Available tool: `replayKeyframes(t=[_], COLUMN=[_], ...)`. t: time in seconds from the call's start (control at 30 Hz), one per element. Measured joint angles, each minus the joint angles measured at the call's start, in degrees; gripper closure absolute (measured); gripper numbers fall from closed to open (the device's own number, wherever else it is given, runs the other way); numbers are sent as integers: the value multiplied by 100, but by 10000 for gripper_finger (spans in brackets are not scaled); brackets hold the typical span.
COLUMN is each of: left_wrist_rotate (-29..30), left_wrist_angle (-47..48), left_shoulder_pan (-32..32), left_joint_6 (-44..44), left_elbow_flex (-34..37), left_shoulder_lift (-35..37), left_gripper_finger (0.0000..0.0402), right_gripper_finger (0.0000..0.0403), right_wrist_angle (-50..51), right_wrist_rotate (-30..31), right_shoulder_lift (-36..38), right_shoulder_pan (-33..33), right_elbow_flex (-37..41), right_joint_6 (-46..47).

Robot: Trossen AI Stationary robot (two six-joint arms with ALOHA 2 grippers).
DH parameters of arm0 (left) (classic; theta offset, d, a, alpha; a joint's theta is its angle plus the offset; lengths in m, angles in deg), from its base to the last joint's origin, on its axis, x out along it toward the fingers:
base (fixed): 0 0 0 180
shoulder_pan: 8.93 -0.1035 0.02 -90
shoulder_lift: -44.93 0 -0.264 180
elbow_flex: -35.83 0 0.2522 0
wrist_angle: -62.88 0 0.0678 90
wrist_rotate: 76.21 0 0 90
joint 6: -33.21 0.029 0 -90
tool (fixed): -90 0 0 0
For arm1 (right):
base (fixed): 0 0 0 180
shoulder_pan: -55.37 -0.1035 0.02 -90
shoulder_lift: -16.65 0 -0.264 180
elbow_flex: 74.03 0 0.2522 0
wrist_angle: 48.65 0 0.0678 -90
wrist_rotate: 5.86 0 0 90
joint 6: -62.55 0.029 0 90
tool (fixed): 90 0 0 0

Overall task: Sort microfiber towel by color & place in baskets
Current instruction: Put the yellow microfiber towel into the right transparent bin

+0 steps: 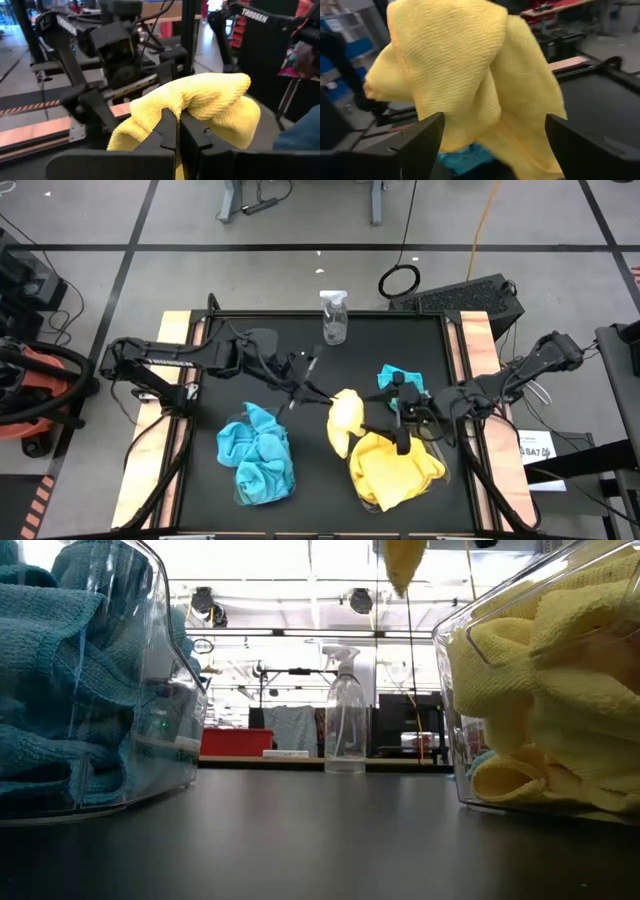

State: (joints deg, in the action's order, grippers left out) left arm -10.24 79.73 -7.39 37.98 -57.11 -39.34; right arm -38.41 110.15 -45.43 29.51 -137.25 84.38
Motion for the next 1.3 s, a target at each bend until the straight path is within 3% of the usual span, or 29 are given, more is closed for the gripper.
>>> replayKeyframes(t=[0.23,0.57,0.73,0.97,1.2,1.3], left_wrist_rotate=[-188,-718,-644,-588,-569,-549], left_wrist_angle=[-289,-488,-566,-568,-505,-497], left_shoulder_pan=[60,118,120,120,122,159], left_joint_6=[-167,-608,-601,-596,-596,-594], left_elbow_flex=[-9,-9,-9,-9,-7,-4], left_shoulder_lift=[-59,-275,-286,-286,-286,-286], left_gripper_finger=[398,398,398,398,396,375], right_gripper_finger=[64,74,157,373,395,398], right_wrist_angle=[-1111,-2211,-2340,-2629,-2719,-2541], right_wrist_rotate=[-654,-802,-943,-972,-924,-878], right_shoulder_lift=[-573,-1190,-1209,-1209,-1208,-1123], right_shoulder_pan=[95,196,101,-129,-388,-527], right_elbow_flex=[0,0,0,2,-56,-108], right_joint_6=[-234,-345,-283,-505,-626,-580])
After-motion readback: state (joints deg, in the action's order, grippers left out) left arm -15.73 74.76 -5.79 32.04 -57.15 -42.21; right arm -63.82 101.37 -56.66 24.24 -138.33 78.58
